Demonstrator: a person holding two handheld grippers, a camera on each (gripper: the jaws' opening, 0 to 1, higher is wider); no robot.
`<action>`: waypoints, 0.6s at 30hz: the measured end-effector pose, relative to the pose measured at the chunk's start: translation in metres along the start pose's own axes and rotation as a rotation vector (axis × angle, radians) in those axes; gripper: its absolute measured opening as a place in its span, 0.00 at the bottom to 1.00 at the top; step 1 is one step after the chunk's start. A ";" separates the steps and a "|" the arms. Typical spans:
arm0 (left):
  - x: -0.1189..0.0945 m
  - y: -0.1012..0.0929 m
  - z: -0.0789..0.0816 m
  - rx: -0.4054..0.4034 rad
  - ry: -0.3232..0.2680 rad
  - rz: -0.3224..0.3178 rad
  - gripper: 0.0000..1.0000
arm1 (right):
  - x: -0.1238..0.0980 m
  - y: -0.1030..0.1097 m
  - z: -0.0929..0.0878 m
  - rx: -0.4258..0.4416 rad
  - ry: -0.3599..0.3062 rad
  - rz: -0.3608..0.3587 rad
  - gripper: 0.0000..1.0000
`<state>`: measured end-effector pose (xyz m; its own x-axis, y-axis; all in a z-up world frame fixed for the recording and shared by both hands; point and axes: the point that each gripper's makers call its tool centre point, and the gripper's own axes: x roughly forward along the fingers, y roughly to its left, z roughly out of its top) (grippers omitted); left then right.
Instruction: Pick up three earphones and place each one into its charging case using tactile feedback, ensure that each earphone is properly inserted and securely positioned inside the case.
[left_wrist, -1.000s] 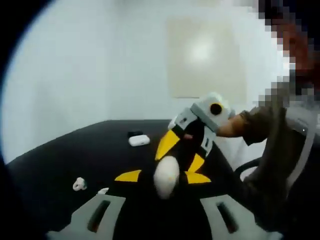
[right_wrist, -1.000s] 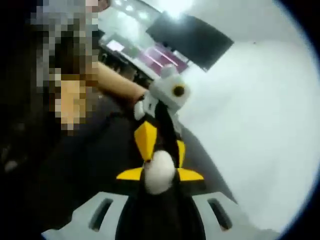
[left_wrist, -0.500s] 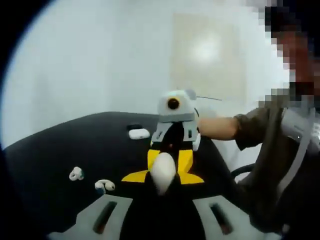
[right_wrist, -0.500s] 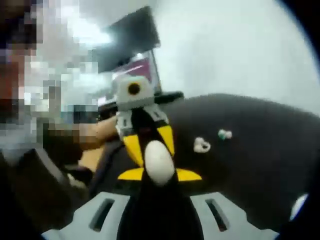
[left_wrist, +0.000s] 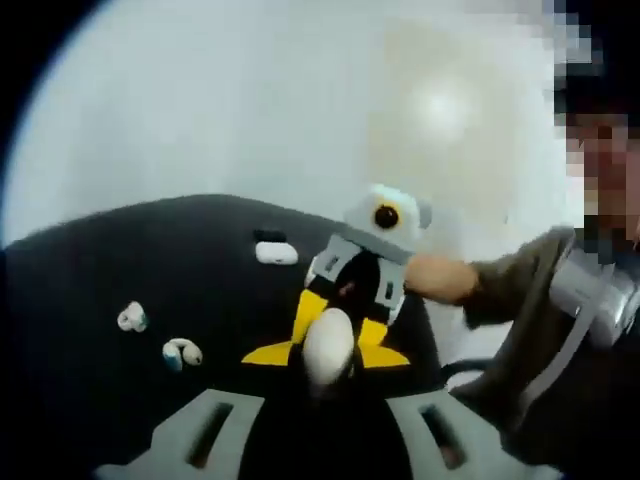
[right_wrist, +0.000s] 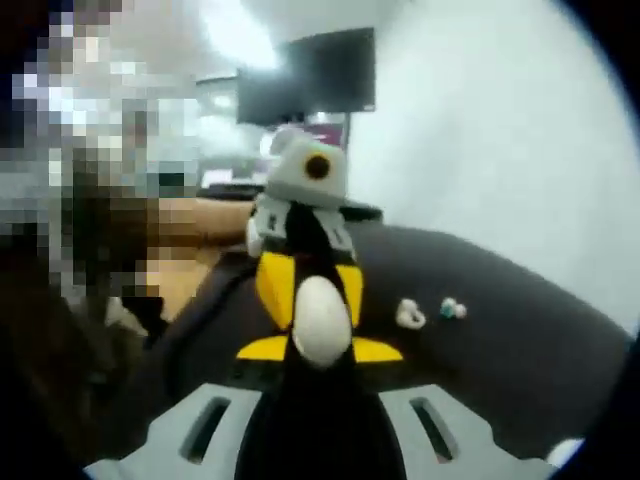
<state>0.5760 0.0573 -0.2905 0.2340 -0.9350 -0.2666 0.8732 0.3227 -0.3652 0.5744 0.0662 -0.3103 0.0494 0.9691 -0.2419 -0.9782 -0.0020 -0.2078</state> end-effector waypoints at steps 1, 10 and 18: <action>0.000 -0.001 0.000 -0.012 -0.010 -0.008 0.19 | 0.000 0.002 -0.002 -0.007 0.010 0.001 0.22; -0.003 0.002 0.012 0.006 -0.059 0.077 0.20 | -0.002 0.000 -0.002 0.035 -0.004 0.027 0.22; -0.039 0.017 0.023 -0.045 -0.184 0.209 0.28 | -0.005 0.006 0.000 0.167 -0.021 0.094 0.22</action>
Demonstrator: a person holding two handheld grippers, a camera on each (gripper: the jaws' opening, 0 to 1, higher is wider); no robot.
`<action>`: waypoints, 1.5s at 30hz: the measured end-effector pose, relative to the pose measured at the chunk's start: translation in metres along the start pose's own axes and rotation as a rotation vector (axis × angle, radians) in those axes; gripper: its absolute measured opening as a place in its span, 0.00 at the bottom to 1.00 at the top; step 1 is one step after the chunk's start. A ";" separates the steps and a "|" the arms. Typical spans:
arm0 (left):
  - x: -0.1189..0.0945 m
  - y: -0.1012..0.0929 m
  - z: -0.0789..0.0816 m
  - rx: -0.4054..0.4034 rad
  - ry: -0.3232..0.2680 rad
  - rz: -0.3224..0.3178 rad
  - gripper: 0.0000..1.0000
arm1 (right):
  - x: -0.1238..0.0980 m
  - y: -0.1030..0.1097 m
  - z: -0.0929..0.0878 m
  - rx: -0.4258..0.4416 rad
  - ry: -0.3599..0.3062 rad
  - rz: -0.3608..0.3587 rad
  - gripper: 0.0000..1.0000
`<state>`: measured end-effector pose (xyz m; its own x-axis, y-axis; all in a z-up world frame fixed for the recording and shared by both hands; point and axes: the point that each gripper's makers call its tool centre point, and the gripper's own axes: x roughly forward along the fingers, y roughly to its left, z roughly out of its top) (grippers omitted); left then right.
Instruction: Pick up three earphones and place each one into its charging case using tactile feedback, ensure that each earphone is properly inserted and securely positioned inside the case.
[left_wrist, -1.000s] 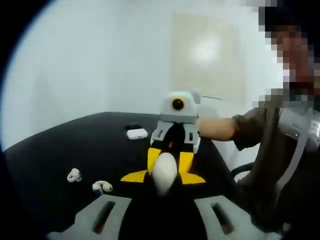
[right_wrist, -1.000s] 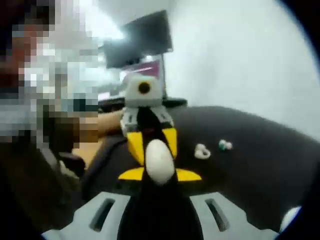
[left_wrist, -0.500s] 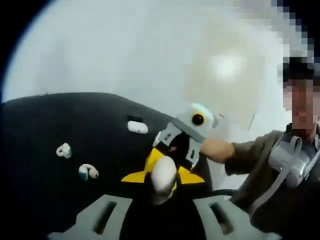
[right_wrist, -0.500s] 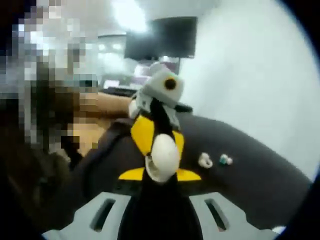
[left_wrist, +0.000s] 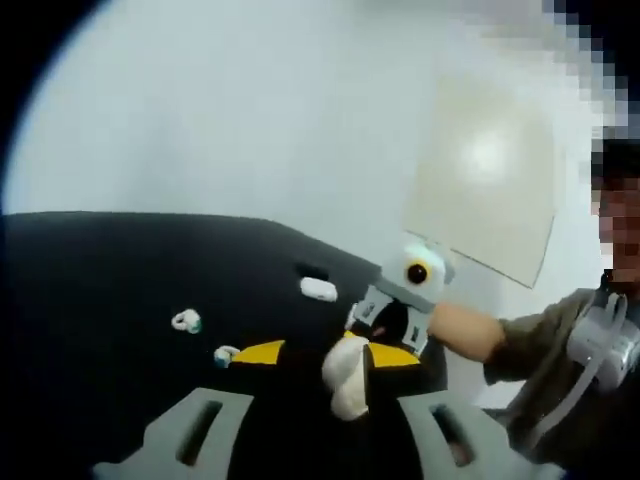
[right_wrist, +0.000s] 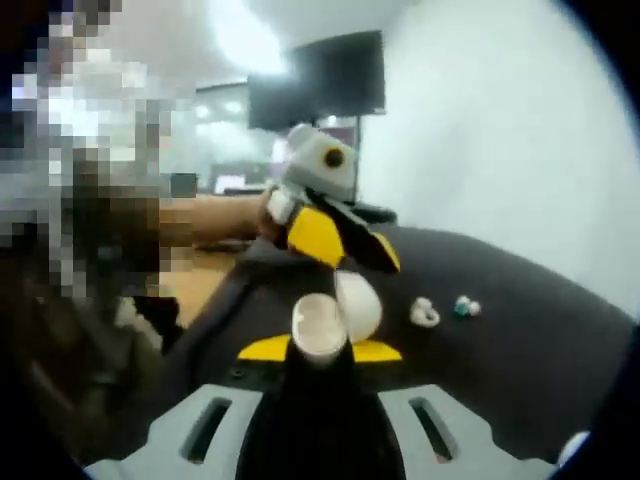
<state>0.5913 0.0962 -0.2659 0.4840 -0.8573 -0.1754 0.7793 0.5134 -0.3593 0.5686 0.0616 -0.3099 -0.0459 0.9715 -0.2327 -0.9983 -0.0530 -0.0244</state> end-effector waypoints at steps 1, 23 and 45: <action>-0.007 0.000 -0.003 -0.008 -0.002 0.000 0.28 | 0.000 0.001 0.000 0.014 0.001 0.007 0.22; -0.004 0.004 -0.031 0.031 0.095 -0.012 0.23 | 0.005 0.016 -0.004 -0.093 0.039 0.022 0.21; 0.013 -0.023 -0.061 0.370 0.181 -0.129 0.19 | -0.006 0.010 0.011 0.089 -0.049 0.038 0.27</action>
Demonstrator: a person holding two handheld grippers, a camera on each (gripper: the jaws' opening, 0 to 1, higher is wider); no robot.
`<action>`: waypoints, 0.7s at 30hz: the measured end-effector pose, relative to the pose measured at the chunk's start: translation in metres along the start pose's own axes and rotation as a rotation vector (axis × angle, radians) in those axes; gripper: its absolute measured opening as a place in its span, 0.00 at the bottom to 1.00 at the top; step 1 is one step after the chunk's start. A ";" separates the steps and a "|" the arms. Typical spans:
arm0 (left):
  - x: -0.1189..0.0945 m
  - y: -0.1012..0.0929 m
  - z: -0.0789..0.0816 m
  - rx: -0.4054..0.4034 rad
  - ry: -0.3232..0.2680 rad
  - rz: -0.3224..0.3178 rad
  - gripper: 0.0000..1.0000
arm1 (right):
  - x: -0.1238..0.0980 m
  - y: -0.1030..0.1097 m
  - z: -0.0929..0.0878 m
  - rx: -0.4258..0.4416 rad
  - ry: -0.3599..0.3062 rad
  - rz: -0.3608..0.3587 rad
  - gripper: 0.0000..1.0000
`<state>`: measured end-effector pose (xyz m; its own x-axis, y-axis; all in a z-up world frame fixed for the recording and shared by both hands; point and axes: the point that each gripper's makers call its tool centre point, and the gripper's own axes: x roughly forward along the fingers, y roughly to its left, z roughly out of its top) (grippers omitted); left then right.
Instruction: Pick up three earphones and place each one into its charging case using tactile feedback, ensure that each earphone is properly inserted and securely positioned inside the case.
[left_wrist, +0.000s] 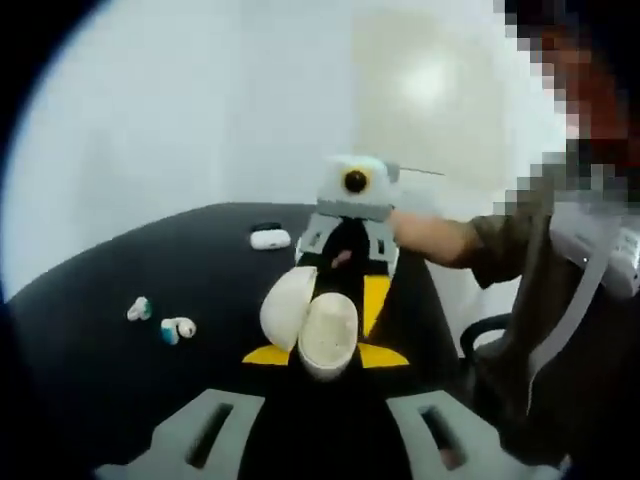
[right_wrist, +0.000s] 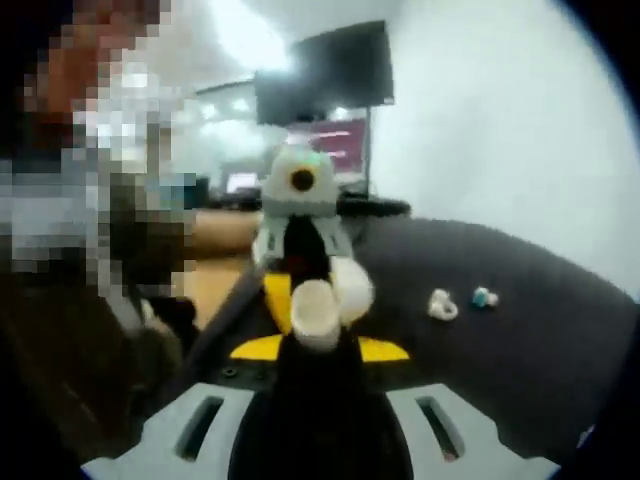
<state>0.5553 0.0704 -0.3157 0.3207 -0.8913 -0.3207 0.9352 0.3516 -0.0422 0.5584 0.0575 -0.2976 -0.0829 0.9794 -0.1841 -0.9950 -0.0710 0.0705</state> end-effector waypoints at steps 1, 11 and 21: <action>0.000 0.002 0.000 -0.017 -0.001 0.002 0.19 | -0.006 -0.002 0.010 0.053 -0.057 0.006 0.27; 0.003 0.008 0.000 -0.039 -0.010 -0.005 0.19 | -0.015 -0.089 0.040 0.390 -0.106 -0.360 0.20; 0.004 0.011 -0.001 -0.008 -0.016 0.007 0.18 | 0.035 -0.125 0.003 0.356 0.309 -0.385 0.15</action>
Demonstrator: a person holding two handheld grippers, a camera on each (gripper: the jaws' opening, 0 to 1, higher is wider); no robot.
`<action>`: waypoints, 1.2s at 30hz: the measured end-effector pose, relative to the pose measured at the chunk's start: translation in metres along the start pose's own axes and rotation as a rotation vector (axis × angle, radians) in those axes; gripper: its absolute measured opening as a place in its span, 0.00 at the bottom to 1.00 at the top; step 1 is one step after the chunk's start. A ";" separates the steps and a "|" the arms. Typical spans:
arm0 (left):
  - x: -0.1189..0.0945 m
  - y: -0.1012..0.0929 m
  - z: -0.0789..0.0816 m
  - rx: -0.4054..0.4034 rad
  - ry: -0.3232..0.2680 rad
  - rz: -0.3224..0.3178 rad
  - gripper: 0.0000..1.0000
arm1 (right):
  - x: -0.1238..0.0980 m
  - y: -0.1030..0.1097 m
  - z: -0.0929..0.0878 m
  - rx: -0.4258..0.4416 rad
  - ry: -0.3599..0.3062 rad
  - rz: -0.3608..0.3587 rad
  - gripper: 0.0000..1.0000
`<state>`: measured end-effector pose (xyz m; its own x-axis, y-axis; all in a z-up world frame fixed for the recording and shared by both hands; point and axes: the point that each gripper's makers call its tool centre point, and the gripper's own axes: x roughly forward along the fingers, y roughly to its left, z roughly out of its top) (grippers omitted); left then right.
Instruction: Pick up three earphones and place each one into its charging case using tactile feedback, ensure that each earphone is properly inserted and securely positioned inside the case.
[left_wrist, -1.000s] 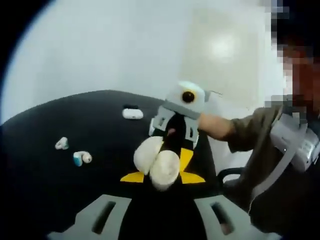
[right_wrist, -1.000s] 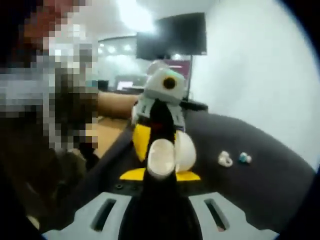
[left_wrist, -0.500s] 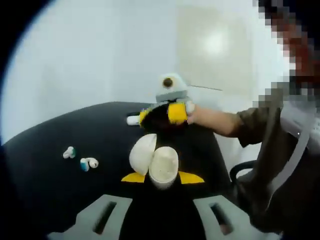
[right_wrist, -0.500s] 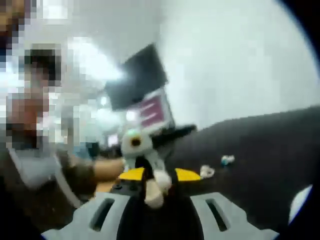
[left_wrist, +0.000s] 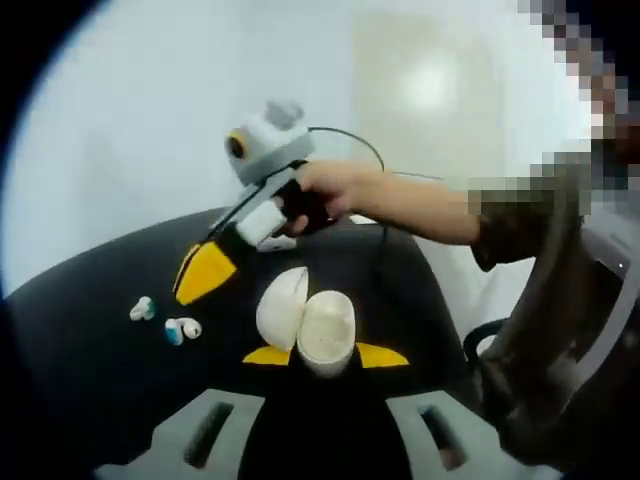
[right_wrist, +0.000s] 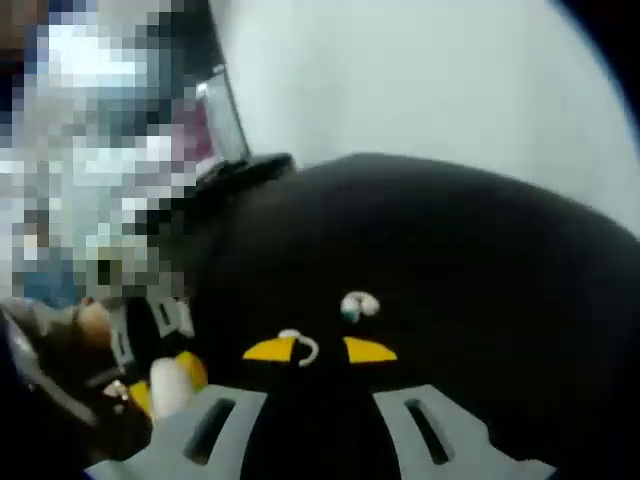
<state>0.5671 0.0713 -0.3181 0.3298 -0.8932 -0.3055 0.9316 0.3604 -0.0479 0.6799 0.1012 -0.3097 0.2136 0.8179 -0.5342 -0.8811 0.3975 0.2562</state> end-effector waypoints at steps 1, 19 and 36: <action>0.000 0.000 0.000 0.004 0.000 0.000 0.18 | 0.001 0.001 -0.005 -0.013 0.018 -0.016 0.13; -0.003 0.002 0.004 -0.009 -0.025 0.010 0.18 | -0.001 0.010 -0.012 -0.251 -0.068 -0.146 0.05; 0.000 0.005 -0.001 -0.032 0.011 0.036 0.18 | -0.091 0.084 -0.018 -1.016 -0.284 -0.398 0.05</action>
<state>0.5719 0.0732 -0.3189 0.3608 -0.8767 -0.3182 0.9139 0.4004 -0.0669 0.5786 0.0530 -0.2539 0.5300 0.8250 -0.1961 -0.6361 0.2339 -0.7353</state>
